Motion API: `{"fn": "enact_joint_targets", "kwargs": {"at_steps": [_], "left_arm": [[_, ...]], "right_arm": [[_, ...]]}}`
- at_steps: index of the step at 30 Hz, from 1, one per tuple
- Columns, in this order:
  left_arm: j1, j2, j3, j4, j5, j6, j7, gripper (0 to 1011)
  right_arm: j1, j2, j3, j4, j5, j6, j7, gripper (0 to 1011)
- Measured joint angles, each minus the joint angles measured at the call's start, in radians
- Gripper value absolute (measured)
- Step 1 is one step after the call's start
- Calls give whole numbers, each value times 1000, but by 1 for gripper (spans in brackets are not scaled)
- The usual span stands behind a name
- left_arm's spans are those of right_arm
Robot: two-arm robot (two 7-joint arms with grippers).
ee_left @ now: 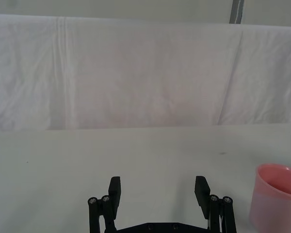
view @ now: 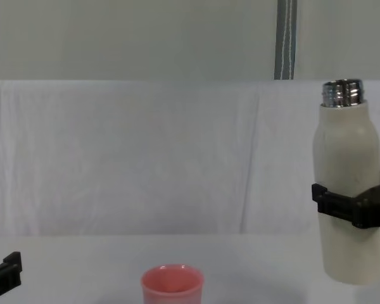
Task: Grasp the thermos with one hand and pour water into the cup lid.
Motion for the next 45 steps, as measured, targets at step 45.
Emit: {"fn": "enact_joint_targets", "kwargs": {"at_steps": [45], "left_arm": [[0,0,0,0,0,0,0,1001]], "right_arm": [[167,130,-287,51,-617,30,-23,950]]}}
